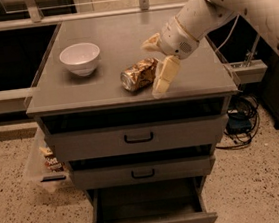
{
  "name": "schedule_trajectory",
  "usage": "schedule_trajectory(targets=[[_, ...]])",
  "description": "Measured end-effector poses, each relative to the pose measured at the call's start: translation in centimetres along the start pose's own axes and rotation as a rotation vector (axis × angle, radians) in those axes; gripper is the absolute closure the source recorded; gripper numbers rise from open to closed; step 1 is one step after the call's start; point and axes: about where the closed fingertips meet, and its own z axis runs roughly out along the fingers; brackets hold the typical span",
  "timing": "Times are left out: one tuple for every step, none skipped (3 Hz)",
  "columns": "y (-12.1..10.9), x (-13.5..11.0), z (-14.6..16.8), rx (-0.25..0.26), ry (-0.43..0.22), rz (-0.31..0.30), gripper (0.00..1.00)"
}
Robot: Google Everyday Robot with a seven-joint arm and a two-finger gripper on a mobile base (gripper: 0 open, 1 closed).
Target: Place orange can into bottom drawer
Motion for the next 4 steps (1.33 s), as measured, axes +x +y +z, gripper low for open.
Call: schedule_trajectory(targets=[[-1.6, 0.7, 0.7, -0.003, 0.016, -0.046, 0.0], [-5.1, -0.7, -0.5, 0.036, 0.025, -0.133, 0.0], [-4.9, -0.6, 0.0, 0.031, 0.017, -0.128, 0.0], [-4.3, -0.5, 1.6, 0.01, -0.024, -0.107, 0.0]])
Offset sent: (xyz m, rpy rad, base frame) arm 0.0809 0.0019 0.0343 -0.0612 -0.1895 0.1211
